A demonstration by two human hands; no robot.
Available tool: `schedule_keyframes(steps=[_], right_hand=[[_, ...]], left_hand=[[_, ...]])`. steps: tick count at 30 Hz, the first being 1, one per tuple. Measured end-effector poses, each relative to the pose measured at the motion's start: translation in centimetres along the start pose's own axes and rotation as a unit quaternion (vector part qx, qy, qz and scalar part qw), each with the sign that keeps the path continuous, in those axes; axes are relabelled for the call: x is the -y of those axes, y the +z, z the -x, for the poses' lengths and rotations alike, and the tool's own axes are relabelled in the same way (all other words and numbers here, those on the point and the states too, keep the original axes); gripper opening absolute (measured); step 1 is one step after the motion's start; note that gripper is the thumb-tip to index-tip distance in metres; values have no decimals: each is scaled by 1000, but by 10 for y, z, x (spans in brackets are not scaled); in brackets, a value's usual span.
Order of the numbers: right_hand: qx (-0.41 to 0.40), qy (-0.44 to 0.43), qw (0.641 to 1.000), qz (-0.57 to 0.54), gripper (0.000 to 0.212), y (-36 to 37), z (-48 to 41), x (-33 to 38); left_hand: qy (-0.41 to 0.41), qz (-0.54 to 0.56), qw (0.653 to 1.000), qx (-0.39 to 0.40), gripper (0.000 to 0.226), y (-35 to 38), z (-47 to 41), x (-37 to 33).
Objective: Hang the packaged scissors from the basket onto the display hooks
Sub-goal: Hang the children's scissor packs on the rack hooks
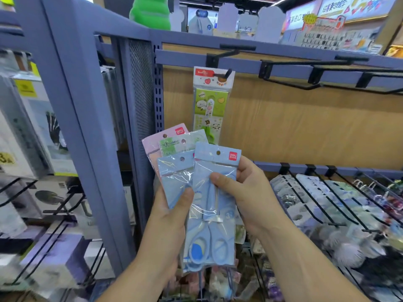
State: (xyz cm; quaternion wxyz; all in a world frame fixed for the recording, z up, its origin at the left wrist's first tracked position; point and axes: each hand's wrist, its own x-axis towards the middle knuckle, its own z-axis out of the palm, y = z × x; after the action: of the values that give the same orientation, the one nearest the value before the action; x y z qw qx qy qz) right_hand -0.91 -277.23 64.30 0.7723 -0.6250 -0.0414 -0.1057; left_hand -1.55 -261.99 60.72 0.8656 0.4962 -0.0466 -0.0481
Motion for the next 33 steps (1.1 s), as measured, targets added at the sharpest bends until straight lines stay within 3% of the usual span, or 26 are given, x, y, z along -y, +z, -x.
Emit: schedule_keyframes(steps=[8, 15, 22, 33], right_hand=[[-11, 14, 999, 36, 32, 2, -7, -2], [-70, -63, 988, 123, 20, 5, -20, 41], [-102, -235, 938, 235, 28, 18, -29, 106], [-136, -252, 920, 266, 33, 33, -54, 108]], left_hand=[[27, -5, 1000, -15, 34, -5, -4, 2], [79, -102, 990, -53, 29, -21, -15, -1], [90, -97, 989, -71, 27, -27, -16, -11], [104, -91, 989, -56, 39, -27, -9, -11]])
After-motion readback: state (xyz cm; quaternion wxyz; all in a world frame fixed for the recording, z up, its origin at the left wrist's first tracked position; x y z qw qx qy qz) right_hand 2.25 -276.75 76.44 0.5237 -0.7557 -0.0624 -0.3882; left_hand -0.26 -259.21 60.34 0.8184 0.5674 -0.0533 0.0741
